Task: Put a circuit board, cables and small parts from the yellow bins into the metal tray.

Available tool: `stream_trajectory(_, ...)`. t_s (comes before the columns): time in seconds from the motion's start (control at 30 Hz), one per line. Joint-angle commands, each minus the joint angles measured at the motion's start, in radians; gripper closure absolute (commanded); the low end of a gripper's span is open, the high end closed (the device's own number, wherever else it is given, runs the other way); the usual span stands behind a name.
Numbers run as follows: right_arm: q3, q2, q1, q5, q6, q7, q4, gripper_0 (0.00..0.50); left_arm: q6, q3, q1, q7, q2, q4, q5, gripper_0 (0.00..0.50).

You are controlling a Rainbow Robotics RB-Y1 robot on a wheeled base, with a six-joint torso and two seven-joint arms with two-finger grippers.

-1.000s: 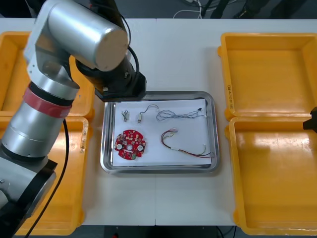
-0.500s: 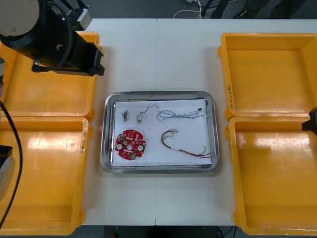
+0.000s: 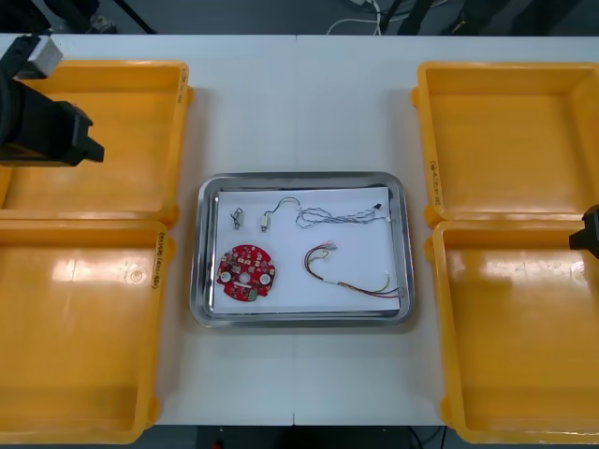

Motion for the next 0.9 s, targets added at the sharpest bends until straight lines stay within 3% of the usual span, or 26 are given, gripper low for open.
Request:
stream_trajectory(0.03, -0.018, 0.006, 0.006, 0.005, 0.007, 0.023, -0.008, 0.0, 0.006, 0.088, 0.076, -0.205, 0.067, -0.036, -0.01, 0.0)
stream_trajectory(0.37, -0.018, 0.006, 0.006, 0.005, 0.007, 0.023, -0.008, 0.0, 0.006, 0.173, 0.199, -0.261, 0.071, -0.059, -0.058, 0.0)
stream_trajectory(0.9, -0.018, 0.006, 0.006, 0.005, 0.007, 0.023, -0.008, 0.0, 0.006, 0.256, 0.366, -0.284, 0.067, -0.116, -0.059, 0.0)
